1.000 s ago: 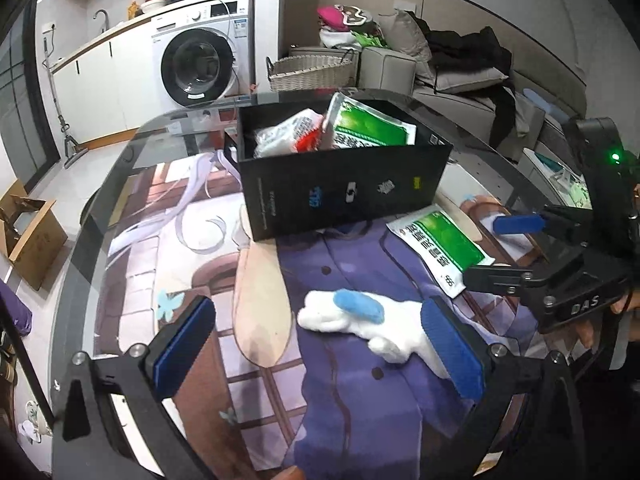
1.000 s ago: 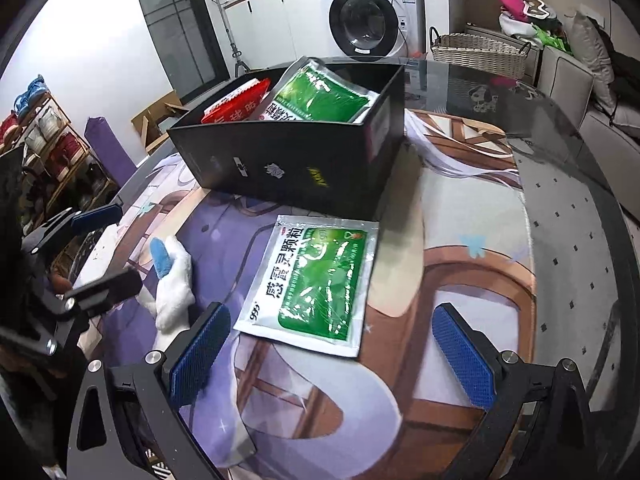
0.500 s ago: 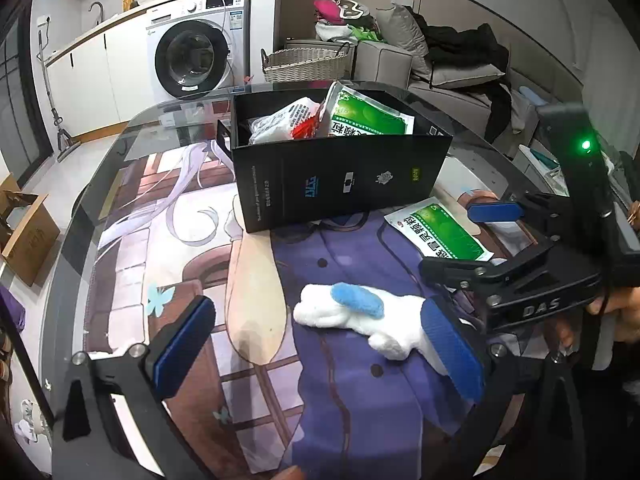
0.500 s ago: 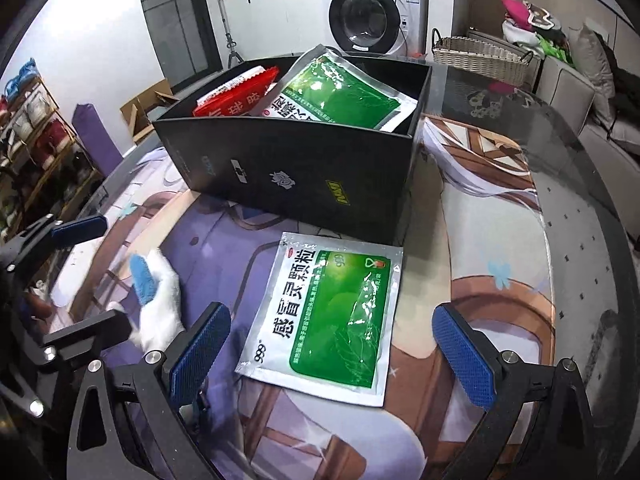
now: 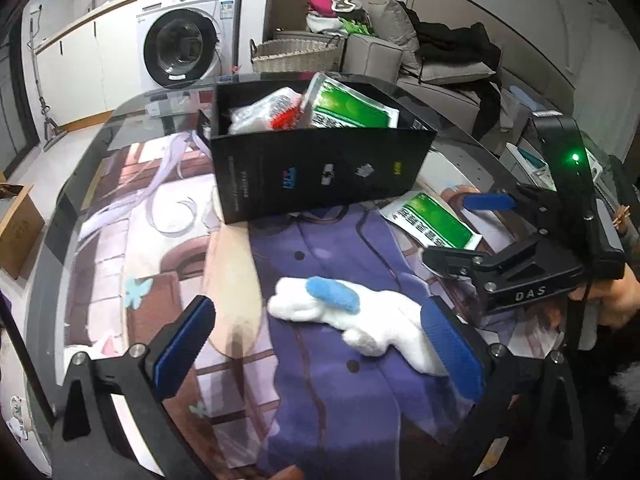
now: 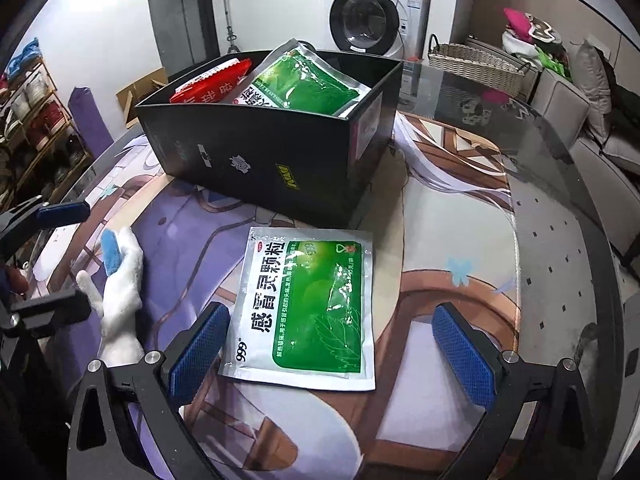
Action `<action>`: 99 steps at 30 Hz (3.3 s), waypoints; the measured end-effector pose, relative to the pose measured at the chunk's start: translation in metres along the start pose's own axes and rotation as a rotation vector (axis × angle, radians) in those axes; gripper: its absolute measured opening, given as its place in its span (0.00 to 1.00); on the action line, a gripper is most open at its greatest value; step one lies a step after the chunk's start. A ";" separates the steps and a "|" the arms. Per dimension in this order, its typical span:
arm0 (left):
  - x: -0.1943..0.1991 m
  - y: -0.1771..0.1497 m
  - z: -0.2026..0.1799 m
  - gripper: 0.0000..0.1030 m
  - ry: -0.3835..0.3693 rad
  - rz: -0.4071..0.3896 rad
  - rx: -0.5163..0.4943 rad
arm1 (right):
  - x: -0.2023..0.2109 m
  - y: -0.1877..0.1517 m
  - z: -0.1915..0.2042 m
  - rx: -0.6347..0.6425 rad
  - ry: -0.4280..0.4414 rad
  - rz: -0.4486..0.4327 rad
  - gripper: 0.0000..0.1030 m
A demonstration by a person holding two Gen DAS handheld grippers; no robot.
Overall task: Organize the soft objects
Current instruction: 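Move the right tool to the last green packet while the left approaches the white glove, then close the right tool on the green packet while the left grasps the white glove, then lift the green packet with the right tool while the left carries the glove over the box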
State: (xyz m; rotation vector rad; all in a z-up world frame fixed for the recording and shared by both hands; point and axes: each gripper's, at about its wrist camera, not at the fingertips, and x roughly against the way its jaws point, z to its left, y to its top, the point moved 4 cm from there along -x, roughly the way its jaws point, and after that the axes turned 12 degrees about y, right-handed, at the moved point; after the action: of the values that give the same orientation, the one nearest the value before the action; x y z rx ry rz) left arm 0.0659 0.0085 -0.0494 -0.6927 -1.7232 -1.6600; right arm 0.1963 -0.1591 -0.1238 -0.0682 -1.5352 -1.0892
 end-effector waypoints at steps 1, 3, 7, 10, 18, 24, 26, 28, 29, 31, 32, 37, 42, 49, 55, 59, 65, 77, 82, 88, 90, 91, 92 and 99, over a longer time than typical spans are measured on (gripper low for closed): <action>-0.001 0.000 -0.002 1.00 -0.005 0.005 -0.004 | -0.001 -0.001 -0.001 0.003 0.000 -0.003 0.99; -0.002 -0.001 -0.005 1.00 -0.016 0.011 -0.009 | -0.002 0.001 -0.002 0.008 0.002 -0.007 0.99; -0.004 -0.001 -0.011 1.00 -0.032 0.028 -0.013 | -0.003 0.002 0.004 0.029 0.016 -0.010 0.91; -0.007 -0.002 -0.013 1.00 -0.059 0.049 -0.010 | 0.000 0.001 0.010 0.057 0.034 -0.015 0.83; -0.018 -0.003 -0.022 1.00 -0.078 0.081 0.000 | 0.006 -0.002 0.011 0.093 0.062 -0.025 0.64; -0.020 0.004 -0.030 1.00 -0.112 0.093 0.015 | 0.010 -0.006 0.008 0.091 0.060 -0.040 0.55; -0.021 0.005 -0.032 1.00 -0.104 0.095 0.014 | 0.011 -0.008 0.009 0.092 0.059 -0.048 0.53; -0.023 0.006 -0.035 1.00 -0.086 0.090 0.002 | 0.012 -0.009 0.010 0.094 0.057 -0.054 0.52; -0.024 0.007 -0.036 1.00 -0.076 0.087 -0.003 | 0.012 -0.010 0.011 0.096 0.054 -0.055 0.51; -0.025 0.006 -0.040 1.00 -0.050 0.080 -0.029 | 0.012 -0.010 0.012 0.102 0.054 -0.053 0.49; -0.026 0.005 -0.041 1.00 -0.037 0.075 -0.044 | 0.013 -0.010 0.012 0.100 0.056 -0.052 0.48; -0.028 0.001 -0.047 0.92 -0.004 0.049 -0.111 | 0.014 -0.011 0.014 0.103 0.056 -0.054 0.46; -0.021 0.001 -0.040 0.48 -0.021 0.021 -0.136 | 0.014 -0.011 0.014 0.103 0.051 -0.057 0.46; -0.016 0.004 -0.035 0.33 -0.044 0.008 -0.127 | 0.015 -0.012 0.019 0.117 0.040 -0.067 0.45; -0.017 0.008 -0.035 0.29 -0.030 -0.013 -0.114 | 0.017 -0.013 0.025 0.127 0.042 -0.074 0.42; -0.014 0.010 -0.035 0.29 -0.033 -0.027 -0.109 | 0.022 -0.013 0.031 0.140 0.048 -0.086 0.42; -0.005 0.014 -0.034 0.29 -0.045 -0.057 -0.101 | 0.033 -0.013 0.036 0.155 0.053 -0.110 0.42; 0.028 0.032 -0.031 0.29 -0.058 -0.147 -0.081 | 0.082 -0.004 0.044 0.152 0.060 -0.222 0.42; 0.039 0.047 -0.030 0.29 -0.063 -0.193 -0.063 | 0.104 0.004 0.046 0.153 0.059 -0.286 0.42; 0.046 0.069 -0.028 0.29 -0.059 -0.245 -0.040 | 0.121 0.010 0.043 0.137 0.050 -0.342 0.42; 0.048 0.075 -0.025 0.29 -0.057 -0.258 -0.031 | 0.125 0.014 0.042 0.129 0.047 -0.361 0.42; 0.048 0.079 -0.023 0.29 -0.051 -0.267 -0.027 | 0.127 0.016 0.041 0.124 0.048 -0.368 0.42; 0.049 0.082 -0.022 0.29 -0.044 -0.275 -0.026 | 0.129 0.019 0.040 0.119 0.046 -0.379 0.42; 0.053 0.106 -0.010 0.29 -0.026 -0.329 0.001 | 0.131 0.039 0.036 0.106 0.041 -0.415 0.42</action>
State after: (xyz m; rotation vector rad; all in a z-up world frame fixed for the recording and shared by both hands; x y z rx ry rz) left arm 0.1119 0.0026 0.0601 -0.4486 -1.9371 -1.8730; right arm 0.1523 -0.1809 0.0093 0.3585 -1.6069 -1.3189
